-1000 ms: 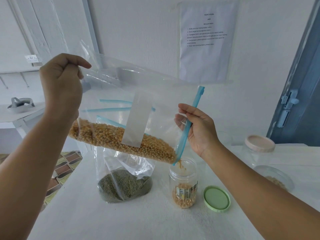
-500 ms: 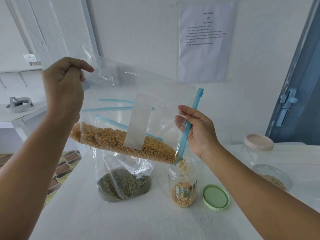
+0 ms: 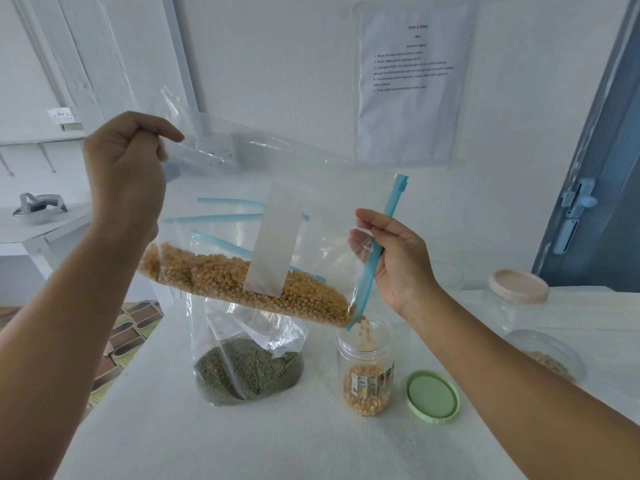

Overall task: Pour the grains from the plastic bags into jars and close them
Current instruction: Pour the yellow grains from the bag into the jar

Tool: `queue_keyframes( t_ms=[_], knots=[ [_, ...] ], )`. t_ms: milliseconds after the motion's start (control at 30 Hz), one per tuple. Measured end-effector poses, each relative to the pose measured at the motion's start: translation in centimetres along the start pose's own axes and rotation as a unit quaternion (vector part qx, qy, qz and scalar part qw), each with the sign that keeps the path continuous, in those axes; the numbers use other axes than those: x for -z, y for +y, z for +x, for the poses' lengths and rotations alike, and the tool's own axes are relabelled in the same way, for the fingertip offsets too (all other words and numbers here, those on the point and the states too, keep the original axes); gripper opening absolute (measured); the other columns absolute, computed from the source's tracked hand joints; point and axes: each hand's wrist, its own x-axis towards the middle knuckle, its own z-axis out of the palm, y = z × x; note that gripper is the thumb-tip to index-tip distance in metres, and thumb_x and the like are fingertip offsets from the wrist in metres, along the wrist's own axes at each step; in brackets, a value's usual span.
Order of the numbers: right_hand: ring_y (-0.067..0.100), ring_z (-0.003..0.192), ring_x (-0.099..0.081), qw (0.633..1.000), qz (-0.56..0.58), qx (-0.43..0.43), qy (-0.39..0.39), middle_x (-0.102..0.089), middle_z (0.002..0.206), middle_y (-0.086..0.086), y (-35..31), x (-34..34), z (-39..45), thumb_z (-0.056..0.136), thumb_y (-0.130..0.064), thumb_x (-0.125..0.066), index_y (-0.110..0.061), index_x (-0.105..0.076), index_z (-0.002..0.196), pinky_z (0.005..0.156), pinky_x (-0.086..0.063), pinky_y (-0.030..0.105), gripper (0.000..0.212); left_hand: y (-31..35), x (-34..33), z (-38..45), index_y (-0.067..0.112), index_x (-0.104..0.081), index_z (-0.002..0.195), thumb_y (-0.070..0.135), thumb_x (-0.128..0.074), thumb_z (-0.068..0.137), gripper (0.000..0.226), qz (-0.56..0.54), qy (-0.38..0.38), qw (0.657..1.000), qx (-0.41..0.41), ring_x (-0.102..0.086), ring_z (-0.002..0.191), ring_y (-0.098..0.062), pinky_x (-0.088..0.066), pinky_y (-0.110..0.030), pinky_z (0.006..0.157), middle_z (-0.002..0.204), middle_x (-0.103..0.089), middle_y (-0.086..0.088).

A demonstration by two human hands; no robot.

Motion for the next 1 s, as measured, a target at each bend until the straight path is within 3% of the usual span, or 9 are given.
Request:
queue_keyframes(
  t_ms=[1000],
  knots=[
    [0.023,0.086,-0.071,1.000,-0.008,-0.001,0.001,-0.070,0.105,0.015,0.13,0.29,-0.18,0.103,0.008,-0.048,-0.002,-0.080,0.101,0.087,-0.060,0.034,0.034,-0.26,-0.05,0.17,0.030,-0.074,0.074,0.002,-0.041,0.076,0.043,0.004,0.002,1.000,-0.004,-0.039,0.061,-0.009,-0.026,-0.028,0.056,0.064,-0.050,0.002]
  ],
)
